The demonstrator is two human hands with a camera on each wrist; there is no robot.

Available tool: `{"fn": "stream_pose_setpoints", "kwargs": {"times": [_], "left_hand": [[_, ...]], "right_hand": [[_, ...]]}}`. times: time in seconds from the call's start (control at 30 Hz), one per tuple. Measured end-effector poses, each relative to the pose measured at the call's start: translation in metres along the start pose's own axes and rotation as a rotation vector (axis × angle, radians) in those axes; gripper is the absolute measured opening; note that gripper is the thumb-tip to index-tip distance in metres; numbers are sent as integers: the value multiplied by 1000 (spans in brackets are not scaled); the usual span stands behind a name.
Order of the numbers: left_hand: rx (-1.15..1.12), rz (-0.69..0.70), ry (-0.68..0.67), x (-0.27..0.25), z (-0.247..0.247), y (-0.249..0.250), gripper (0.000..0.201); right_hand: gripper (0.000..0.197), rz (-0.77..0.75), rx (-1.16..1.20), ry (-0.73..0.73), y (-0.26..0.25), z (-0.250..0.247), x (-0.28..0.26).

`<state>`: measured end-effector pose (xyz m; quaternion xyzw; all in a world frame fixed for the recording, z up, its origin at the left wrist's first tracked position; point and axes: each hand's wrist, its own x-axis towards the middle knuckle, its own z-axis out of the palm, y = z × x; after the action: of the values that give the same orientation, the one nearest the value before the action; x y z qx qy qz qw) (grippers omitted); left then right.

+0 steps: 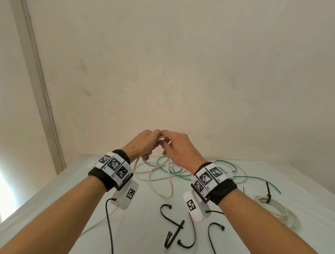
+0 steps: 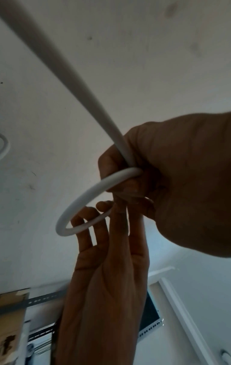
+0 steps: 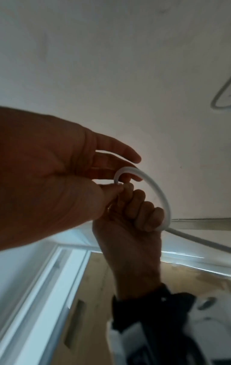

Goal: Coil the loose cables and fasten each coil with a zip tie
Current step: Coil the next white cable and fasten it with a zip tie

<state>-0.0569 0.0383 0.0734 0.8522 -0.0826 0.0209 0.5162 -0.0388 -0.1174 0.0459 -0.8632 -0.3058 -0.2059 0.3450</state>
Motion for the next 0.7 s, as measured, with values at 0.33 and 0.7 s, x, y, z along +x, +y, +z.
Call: {"fn": "stream_pose_setpoints", "kwargs": {"times": [0.33,0.7], "left_hand": [[-212,0,84,-3,-1,-6,24],[-144,191,410,17,-21,3,42]], "right_hand": [[31,24,-494,133,-3,4,0],[57,436,268,24,-7,17,3]]}}
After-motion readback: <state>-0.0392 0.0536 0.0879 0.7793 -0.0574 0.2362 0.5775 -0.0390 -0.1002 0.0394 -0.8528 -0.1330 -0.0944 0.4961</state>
